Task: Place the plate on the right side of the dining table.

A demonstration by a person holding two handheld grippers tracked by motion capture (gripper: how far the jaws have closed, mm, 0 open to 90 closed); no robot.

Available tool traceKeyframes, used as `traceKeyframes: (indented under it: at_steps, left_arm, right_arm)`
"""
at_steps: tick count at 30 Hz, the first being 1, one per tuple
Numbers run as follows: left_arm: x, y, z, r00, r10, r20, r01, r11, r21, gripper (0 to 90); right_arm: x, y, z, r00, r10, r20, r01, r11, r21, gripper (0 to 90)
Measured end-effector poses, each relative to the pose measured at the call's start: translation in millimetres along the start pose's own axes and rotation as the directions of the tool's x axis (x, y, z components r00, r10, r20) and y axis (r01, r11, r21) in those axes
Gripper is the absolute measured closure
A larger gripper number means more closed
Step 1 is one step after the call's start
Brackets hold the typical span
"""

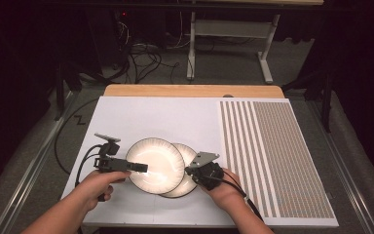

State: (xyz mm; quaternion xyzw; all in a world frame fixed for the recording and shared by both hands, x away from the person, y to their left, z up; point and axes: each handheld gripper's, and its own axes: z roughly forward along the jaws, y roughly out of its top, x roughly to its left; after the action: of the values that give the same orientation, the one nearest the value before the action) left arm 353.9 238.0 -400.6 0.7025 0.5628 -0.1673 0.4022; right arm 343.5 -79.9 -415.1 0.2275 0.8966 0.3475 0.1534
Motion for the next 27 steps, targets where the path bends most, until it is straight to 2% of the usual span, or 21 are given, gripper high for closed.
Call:
traceKeyframes:
  at_steps: [7, 13, 20, 27]
  left_arm:
    - [1.7, -0.9, 1.3, 0.9997, -0.017, -0.019, 0.017, 0.9999, 0.001, 49.7]
    - [1.7, -0.2, 3.0, 0.9993, -0.03, -0.02, 0.031, 0.9992, 0.026, 59.0]
    - [1.5, -0.3, 2.6, 0.9991, -0.03, -0.03, 0.031, 0.9991, 0.029, 63.6]
    - [2.5, 0.2, 0.2, 0.9996, -0.029, -0.005, 0.029, 0.9994, 0.021, 67.1]
  right_arm:
    - [0.3, -0.1, -0.1, 1.0, 0.001, 0.0, -0.001, 1.0, 0.002, 90.0]
    - [0.0, -0.2, 0.3, 1.0, -0.002, 0.003, 0.002, 1.0, 0.004, 90.0]
    - [0.3, -0.4, 0.4, 1.0, 0.0, 0.003, 0.0, 1.0, 0.004, 90.0]
    - [0.6, -0.7, 0.8, 1.0, -0.005, 0.002, 0.005, 1.0, 0.005, 90.0]
